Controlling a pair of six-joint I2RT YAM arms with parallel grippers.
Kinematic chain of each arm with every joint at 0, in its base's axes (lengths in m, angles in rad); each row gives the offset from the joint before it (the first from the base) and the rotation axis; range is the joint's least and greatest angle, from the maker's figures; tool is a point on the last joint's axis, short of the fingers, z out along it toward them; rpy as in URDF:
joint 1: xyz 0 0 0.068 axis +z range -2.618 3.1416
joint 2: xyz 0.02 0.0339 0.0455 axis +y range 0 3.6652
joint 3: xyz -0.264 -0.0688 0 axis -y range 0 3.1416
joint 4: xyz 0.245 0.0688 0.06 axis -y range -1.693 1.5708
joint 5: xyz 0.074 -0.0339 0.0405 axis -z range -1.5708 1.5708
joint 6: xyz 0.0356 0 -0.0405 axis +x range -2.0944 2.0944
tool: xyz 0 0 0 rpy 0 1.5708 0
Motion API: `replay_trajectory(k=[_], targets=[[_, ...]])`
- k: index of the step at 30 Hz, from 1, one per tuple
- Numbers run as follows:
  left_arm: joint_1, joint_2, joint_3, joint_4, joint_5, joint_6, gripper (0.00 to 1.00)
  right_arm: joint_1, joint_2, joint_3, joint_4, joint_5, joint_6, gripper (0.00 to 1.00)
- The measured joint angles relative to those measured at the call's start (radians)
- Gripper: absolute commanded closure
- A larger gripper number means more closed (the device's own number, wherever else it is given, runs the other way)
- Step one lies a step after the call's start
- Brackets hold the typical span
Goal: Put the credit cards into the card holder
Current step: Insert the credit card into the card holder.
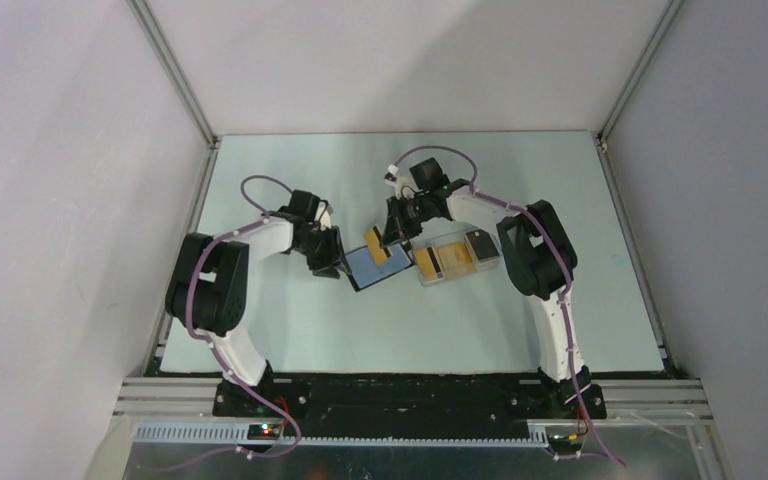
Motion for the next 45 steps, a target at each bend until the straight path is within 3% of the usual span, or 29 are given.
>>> replay_trajectory(k=[14, 25, 34, 39, 45], targets=[[-0.005, 0.037, 0.014, 0.038, 0.064, -0.042, 0.58, 0.017, 0.000, -0.073, 0.074, -0.003, 0.024, 1.00], [-0.004, 0.059, 0.026, 0.042, 0.071, -0.050, 0.66, 0.023, 0.000, -0.107, 0.154, -0.010, 0.093, 1.00], [-0.004, 0.058, 0.024, 0.047, 0.066, -0.052, 0.66, 0.024, 0.017, -0.108, 0.156, -0.035, 0.183, 1.00], [-0.005, 0.029, -0.004, 0.068, 0.036, -0.061, 0.64, 0.030, 0.017, -0.106, 0.133, -0.033, 0.211, 1.00], [0.005, -0.050, -0.066, 0.074, -0.054, -0.077, 0.54, 0.060, 0.017, -0.060, 0.058, -0.019, 0.210, 1.00]])
